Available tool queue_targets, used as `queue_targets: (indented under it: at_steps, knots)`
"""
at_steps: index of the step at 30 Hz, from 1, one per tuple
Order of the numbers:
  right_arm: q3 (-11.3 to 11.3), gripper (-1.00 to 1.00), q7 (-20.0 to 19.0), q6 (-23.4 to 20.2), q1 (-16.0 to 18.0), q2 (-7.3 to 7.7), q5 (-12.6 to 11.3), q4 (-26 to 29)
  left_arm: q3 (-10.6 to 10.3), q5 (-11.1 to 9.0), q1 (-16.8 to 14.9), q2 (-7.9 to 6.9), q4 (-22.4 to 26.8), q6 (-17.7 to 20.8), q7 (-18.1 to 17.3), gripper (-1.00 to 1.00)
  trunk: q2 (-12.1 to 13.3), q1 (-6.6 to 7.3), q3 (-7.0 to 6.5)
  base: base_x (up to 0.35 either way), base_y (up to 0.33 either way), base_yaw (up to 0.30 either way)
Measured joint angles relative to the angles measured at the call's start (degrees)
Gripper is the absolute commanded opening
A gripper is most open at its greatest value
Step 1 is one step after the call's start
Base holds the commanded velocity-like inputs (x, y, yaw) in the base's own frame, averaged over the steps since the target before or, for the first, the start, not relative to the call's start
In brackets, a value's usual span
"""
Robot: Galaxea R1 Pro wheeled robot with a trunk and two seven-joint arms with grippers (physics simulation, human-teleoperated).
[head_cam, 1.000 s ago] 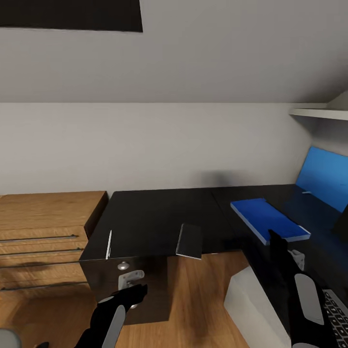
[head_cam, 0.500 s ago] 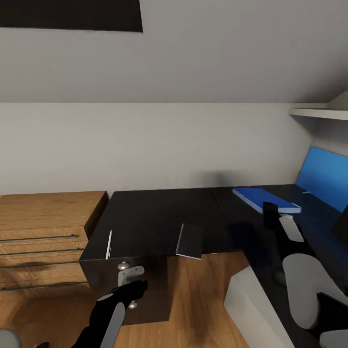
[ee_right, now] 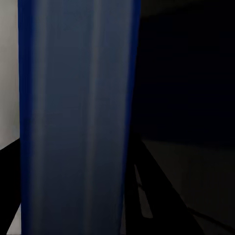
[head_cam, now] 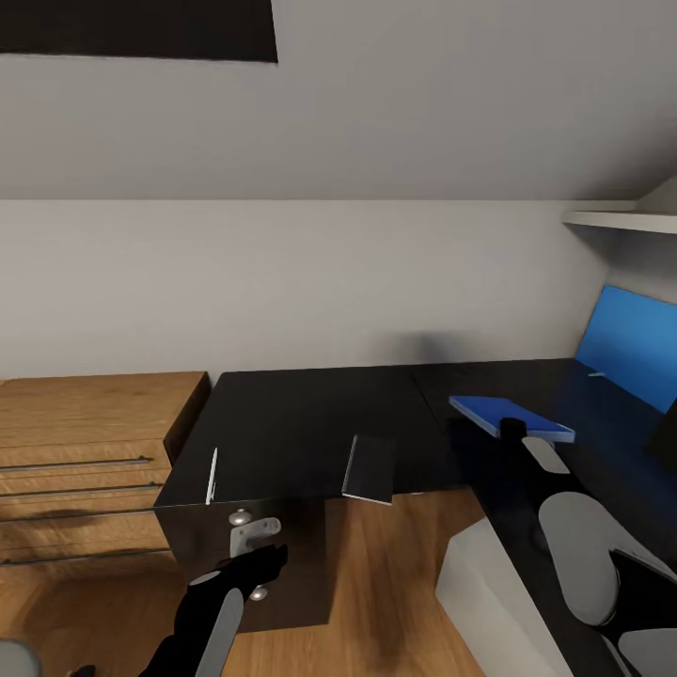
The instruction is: In the bedroom, organize the workspace by keeping the computer under the desk, ensuring the monitor is on the desk, placing the keyboard on the desk next to the monitor, placing the mouse on the desk next to the keyboard, moving the folder from the swivel chair onto the desk next to the mouse, stacking the notebook on top of the folder with the pen on top of the notebook, and positioning the swivel chair next to the desk.
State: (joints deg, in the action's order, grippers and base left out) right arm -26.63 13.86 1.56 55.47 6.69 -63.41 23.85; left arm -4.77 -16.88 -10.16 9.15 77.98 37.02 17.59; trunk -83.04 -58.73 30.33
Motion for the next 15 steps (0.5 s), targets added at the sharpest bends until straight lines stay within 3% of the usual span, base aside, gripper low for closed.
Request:
queue_targets:
  at_steps: [5, 15]
  knots:
    - [0.01, -1.0, -0.53, 0.03, -0.04, -0.03, 0.03, -0.47, 0.0, 0.0, 0.0, 0.0, 0.0, 0.0, -0.02, 1.0, 0.0, 0.0, 0.0, -0.005, 0.0, 0.0]
    - [0.48, -1.0, -0.73, -0.06, -0.01, 0.04, 0.78, -2.25, -0.98, -0.09, 0.0, 0.02, -0.01, -0.01, -0.17, 1.0, -0.01, -0.01, -0.01, -0.162, 0.0, 0.0]
